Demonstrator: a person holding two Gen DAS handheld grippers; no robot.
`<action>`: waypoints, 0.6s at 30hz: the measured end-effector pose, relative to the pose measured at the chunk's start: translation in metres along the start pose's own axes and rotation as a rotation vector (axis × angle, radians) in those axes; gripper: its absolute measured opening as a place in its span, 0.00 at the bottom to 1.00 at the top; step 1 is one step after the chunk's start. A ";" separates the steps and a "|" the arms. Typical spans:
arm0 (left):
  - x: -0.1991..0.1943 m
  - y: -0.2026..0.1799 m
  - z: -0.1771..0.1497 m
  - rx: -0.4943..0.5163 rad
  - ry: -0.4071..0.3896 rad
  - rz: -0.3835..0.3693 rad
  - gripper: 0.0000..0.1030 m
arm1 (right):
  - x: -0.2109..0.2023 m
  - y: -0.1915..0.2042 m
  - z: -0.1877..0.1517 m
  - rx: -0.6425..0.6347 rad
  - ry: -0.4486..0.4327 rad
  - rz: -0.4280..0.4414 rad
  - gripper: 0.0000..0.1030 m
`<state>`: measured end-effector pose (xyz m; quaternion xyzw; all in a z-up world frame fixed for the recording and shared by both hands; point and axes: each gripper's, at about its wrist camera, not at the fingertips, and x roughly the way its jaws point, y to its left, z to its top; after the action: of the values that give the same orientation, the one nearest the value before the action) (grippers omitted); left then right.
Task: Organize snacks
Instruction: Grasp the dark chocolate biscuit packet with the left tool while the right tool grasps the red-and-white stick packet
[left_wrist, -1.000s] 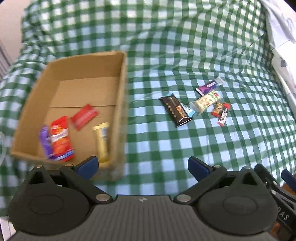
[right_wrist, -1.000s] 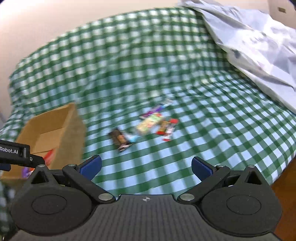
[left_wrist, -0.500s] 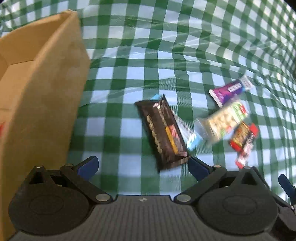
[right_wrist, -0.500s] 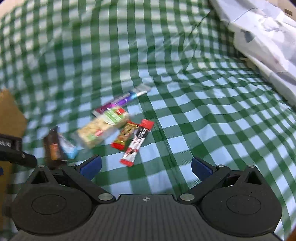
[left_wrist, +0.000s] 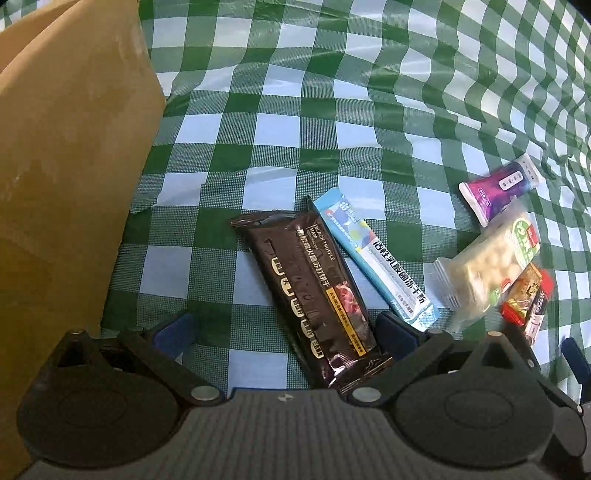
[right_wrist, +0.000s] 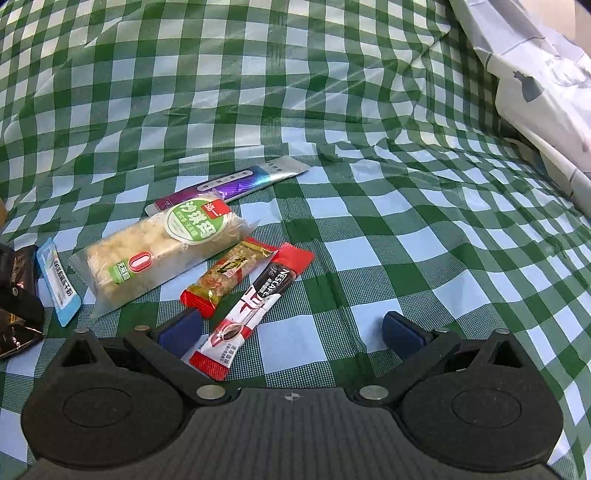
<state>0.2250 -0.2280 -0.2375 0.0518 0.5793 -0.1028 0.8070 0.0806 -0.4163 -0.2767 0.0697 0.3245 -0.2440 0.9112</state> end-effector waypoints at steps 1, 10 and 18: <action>-0.003 0.001 0.000 -0.007 -0.002 0.004 0.91 | 0.000 -0.001 0.001 -0.004 0.005 0.003 0.98; -0.031 0.003 -0.008 -0.005 -0.021 -0.028 0.41 | -0.022 0.012 0.002 -0.087 0.005 0.046 0.15; -0.087 0.008 -0.050 0.050 -0.062 -0.070 0.40 | -0.066 -0.005 0.001 0.053 0.067 0.046 0.14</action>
<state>0.1543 -0.2005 -0.1720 0.0485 0.5526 -0.1470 0.8190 0.0343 -0.3950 -0.2342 0.1093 0.3467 -0.2290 0.9030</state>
